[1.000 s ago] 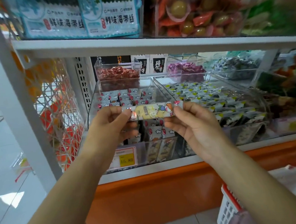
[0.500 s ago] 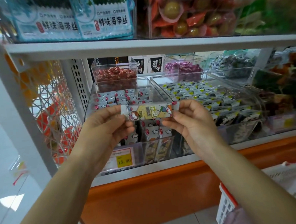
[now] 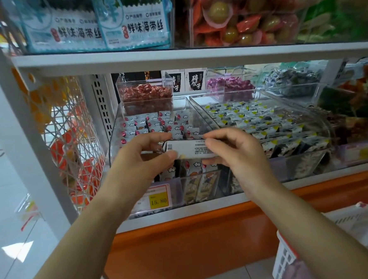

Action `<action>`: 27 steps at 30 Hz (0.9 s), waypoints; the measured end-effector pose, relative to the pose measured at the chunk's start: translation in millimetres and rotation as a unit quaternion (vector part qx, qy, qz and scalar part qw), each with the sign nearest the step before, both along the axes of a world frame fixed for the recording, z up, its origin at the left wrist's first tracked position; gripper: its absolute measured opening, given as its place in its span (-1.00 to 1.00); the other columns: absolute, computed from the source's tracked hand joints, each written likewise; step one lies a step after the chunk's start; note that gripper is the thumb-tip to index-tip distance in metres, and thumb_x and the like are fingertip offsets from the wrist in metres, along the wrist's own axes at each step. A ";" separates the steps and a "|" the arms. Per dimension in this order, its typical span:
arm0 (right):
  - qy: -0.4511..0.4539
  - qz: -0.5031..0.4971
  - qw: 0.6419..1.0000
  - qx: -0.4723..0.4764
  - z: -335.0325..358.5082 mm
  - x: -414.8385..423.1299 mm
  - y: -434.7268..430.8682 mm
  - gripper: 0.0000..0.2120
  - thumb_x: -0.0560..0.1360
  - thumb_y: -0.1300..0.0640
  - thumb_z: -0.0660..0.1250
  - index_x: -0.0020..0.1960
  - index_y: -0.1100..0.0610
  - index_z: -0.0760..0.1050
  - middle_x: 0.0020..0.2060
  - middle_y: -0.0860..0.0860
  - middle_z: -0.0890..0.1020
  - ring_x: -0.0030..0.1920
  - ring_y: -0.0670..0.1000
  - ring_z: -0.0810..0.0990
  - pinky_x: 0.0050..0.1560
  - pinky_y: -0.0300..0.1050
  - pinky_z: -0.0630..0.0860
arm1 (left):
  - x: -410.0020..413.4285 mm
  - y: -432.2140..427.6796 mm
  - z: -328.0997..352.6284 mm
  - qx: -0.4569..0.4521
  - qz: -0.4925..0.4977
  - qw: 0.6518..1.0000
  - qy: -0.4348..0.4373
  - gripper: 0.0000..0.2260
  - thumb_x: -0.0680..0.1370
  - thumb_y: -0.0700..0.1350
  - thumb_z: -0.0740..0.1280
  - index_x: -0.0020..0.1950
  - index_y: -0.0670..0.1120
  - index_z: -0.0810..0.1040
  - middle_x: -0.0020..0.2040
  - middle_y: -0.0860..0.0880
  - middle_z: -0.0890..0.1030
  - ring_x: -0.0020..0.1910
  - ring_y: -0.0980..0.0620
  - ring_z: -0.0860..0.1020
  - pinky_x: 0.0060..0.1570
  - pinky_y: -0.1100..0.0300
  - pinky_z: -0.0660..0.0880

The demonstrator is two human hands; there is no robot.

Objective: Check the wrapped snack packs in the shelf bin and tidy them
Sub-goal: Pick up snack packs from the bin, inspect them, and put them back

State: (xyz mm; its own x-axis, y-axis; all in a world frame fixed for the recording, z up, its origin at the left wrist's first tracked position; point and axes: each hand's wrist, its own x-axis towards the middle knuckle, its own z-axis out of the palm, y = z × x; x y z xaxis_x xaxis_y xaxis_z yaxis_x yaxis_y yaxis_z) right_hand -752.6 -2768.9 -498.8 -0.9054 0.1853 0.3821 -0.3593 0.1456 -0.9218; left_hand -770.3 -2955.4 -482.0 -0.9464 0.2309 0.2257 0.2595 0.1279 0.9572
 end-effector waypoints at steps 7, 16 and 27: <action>0.018 -0.089 0.995 0.047 1.3 -3.2 -0.3 -0.78 0.48 0.12 0.35 -0.30 0.19 0.52 -0.29 0.22 0.57 -0.18 0.22 0.58 -0.14 0.27 0.55 | 2.7 4.7 0.2 -0.083 -0.007 0.995 0.055 -0.70 0.46 -0.16 0.40 0.08 0.20 0.52 -0.03 0.03 0.48 -0.06 0.09 0.54 -0.19 0.35 0.55; 0.063 -0.054 0.988 0.133 -0.5 -0.6 -1.9 -0.83 0.49 0.15 0.36 -0.28 0.04 0.53 -0.43 -0.15 0.54 -0.34 -0.22 0.51 -0.31 -0.43 0.39 | 2.7 4.9 2.4 -0.086 0.033 0.994 0.055 -0.92 0.46 -0.07 0.39 -0.20 -0.06 0.58 -0.24 -0.05 0.61 -0.36 0.20 0.51 -0.40 0.44 0.44; 0.073 -0.039 0.988 0.130 -1.3 -0.1 -5.4 -0.85 0.49 0.15 0.35 -0.24 0.15 0.58 -0.34 0.08 0.61 -0.28 0.00 0.57 -0.25 -0.12 0.50 | 0.3 -7.9 7.2 -0.119 0.026 0.990 0.067 -0.84 0.43 0.03 0.35 -0.27 -0.01 0.62 -0.34 0.14 0.64 -0.39 0.21 0.58 -0.40 0.40 0.51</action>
State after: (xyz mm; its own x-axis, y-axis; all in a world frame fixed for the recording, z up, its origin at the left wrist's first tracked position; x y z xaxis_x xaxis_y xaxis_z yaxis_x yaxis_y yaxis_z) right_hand -752.7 -2774.4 -500.1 -0.8234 0.1308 0.5521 -0.4649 0.4022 -0.7887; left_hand -770.1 -2963.2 -474.8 -0.9240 0.2440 0.2945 0.3685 0.3620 0.8562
